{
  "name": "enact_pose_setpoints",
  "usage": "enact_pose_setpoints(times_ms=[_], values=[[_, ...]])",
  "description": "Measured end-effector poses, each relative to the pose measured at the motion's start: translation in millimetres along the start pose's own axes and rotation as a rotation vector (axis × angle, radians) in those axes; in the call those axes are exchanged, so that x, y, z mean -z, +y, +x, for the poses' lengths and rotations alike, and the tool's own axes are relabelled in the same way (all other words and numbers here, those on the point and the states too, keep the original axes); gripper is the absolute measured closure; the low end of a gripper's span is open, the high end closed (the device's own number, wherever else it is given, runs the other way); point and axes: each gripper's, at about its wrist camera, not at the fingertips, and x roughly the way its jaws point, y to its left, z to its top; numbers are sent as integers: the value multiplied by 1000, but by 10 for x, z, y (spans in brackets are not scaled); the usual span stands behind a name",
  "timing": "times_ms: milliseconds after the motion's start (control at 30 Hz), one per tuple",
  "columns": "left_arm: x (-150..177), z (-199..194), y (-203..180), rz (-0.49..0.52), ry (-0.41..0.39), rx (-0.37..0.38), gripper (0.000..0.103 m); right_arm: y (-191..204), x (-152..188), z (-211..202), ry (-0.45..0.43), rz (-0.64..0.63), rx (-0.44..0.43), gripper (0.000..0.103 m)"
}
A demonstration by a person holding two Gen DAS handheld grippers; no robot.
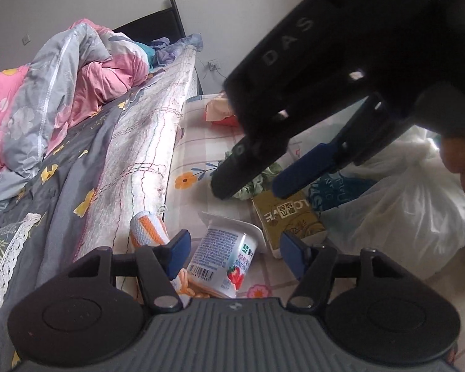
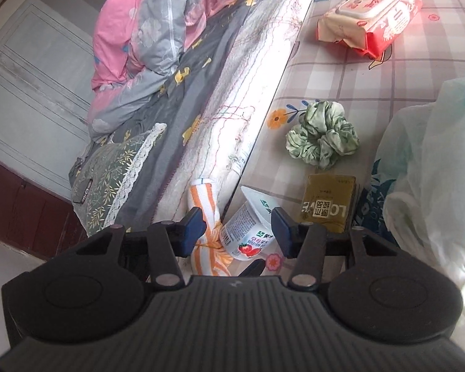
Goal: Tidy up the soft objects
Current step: 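Move the right gripper down to the white yogurt cup, then close the right gripper on the yogurt cup lid and lift it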
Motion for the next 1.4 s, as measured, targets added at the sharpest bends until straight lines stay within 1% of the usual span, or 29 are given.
enact_pose_setpoints(times_ms=[33, 167, 233, 300, 367, 400, 433, 567, 700, 767, 833, 933, 1033, 1133, 1233, 1300, 1333, 1400], values=[[-6, 89, 2, 12, 18, -7, 41, -24, -38, 103, 17, 5, -3, 56], [-4, 338, 12, 28, 99, -4, 42, -160, -150, 439, 61, 42, -8, 58], [-4, 394, 1, 37, 113, -6, 42, -204, -179, 563, 82, 52, -16, 59], [-6, 447, -20, 48, 128, -3, 42, -250, -182, 664, 112, 73, -36, 62], [7, 472, -40, 52, 133, -6, 44, -286, -169, 737, 134, 94, -48, 64], [15, 464, -47, 51, 132, -12, 48, -291, -167, 746, 135, 93, -47, 64], [18, 448, -52, 48, 134, -10, 48, -297, -166, 742, 135, 94, -50, 64], [41, 347, -77, 24, 129, 12, 50, -288, -138, 643, 134, 101, -67, 64], [61, 131, -129, -13, 86, 30, 54, -201, -44, 438, 130, 82, -76, 65], [103, 11, -148, -58, 62, 66, 54, -141, 35, 286, 122, 67, -85, 65], [168, -88, -178, -93, 44, 103, 54, -99, 110, 155, 112, 53, -78, 65], [331, -231, -262, -148, 13, 140, 54, -115, 269, -16, 110, 72, -86, 65], [505, -341, -350, -174, 0, 174, 53, -154, 447, -112, 112, 92, -83, 65], [701, -495, -442, -147, -50, 166, 53, -176, 638, -189, 116, 98, -95, 65], [871, -622, -492, -135, -82, 157, 53, -189, 721, -275, 113, 110, -110, 64], [950, -658, -511, -127, -77, 144, 53, -201, 710, -341, 78, 99, -78, 64], [950, -626, -485, -129, -72, 143, 52, -212, 685, -369, 55, 87, -48, 64], [999, -646, -475, -144, -65, 147, 52, -231, 661, -378, 34, 75, -4, 64]])
